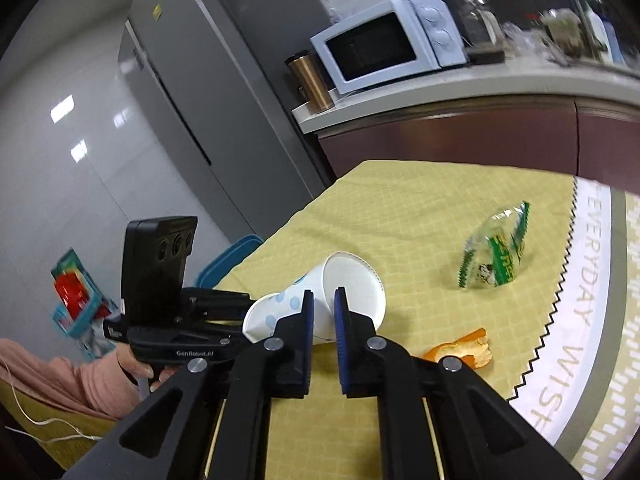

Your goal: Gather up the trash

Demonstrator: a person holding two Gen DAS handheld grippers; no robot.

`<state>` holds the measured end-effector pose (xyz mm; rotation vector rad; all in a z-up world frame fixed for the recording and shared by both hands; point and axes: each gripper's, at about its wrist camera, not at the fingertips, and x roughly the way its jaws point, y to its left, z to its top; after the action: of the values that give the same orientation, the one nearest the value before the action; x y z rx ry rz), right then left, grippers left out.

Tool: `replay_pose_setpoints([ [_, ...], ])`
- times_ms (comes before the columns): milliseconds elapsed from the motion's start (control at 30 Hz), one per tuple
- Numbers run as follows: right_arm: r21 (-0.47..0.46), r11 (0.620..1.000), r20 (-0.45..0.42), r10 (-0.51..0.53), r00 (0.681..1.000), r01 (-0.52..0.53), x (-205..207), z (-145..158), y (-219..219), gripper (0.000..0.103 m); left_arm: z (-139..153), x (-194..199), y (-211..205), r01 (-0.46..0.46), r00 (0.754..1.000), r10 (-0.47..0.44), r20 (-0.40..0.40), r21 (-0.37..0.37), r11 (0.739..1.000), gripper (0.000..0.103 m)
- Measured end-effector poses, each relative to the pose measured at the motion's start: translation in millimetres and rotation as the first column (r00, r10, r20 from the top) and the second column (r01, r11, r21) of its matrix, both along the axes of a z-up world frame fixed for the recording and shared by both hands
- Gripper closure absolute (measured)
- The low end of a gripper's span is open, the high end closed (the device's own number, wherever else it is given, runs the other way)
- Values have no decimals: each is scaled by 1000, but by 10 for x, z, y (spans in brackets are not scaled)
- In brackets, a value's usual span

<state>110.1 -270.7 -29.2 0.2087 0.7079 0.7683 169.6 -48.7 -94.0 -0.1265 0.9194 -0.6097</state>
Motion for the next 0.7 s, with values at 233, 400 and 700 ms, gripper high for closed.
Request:
replay_pose_setpoints([
  [233, -91, 995, 57, 36, 998, -31, -61, 97, 269, 97, -41, -213, 435, -63, 998, 63, -5, -60, 996, 70],
  [400, -98, 995, 61, 30, 998, -24, -75, 114, 326, 93, 77, -273, 544, -42, 998, 48, 43, -120, 992, 70],
  [700, -38, 999, -7, -19, 1000, 19, -134, -15, 101, 87, 88, -228, 304, 36, 999, -30, 41, -168, 985, 81],
])
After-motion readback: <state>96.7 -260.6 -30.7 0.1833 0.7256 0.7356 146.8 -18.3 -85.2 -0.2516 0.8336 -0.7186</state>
